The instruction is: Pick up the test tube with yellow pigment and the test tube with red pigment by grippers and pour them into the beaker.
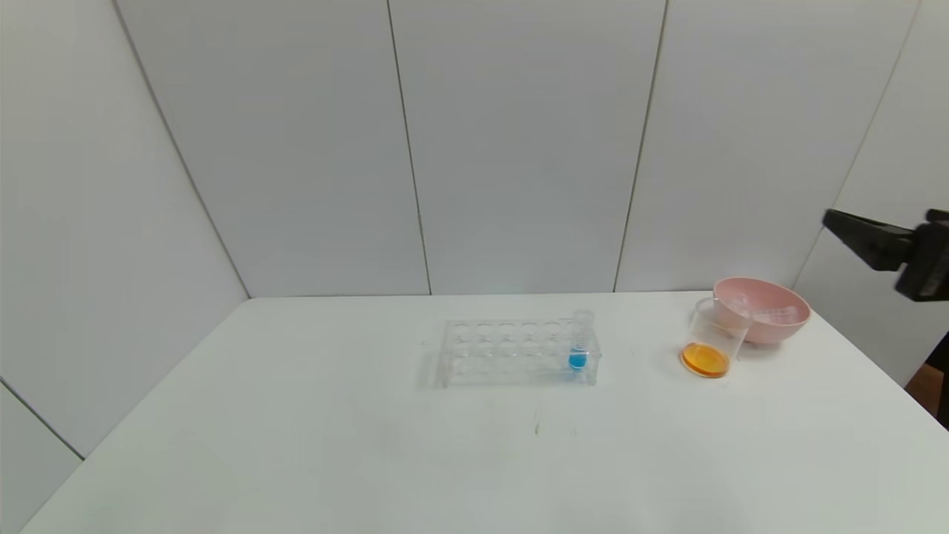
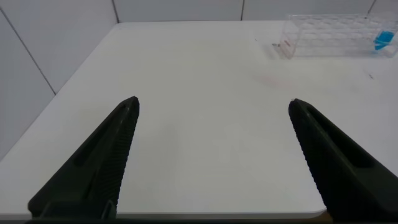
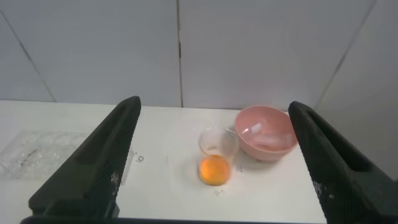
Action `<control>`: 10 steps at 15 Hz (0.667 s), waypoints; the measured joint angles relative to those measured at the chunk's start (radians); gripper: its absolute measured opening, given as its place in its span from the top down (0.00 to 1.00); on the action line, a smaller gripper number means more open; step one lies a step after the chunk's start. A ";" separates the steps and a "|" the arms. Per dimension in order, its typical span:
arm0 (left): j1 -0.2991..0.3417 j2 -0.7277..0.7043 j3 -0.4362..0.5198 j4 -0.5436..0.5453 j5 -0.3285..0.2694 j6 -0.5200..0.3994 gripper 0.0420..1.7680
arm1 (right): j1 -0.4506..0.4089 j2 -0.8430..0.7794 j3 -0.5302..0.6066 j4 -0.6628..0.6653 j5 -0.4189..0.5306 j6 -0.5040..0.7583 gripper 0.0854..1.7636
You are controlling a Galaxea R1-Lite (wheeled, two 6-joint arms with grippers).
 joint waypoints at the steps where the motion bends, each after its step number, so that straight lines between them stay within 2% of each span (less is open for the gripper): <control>1: 0.000 0.000 0.000 0.000 0.000 0.000 0.03 | 0.002 -0.083 0.020 0.066 -0.040 -0.013 0.04; 5: 0.000 0.000 0.000 0.000 0.000 0.000 0.03 | 0.003 -0.370 0.056 0.302 -0.168 -0.080 0.04; 7: 0.000 0.000 0.000 0.000 0.000 0.000 0.03 | -0.007 -0.498 0.067 0.359 -0.204 -0.106 0.04; 10: 0.000 0.000 0.000 0.000 0.000 0.000 0.03 | -0.080 -0.655 0.080 0.429 -0.286 -0.156 0.04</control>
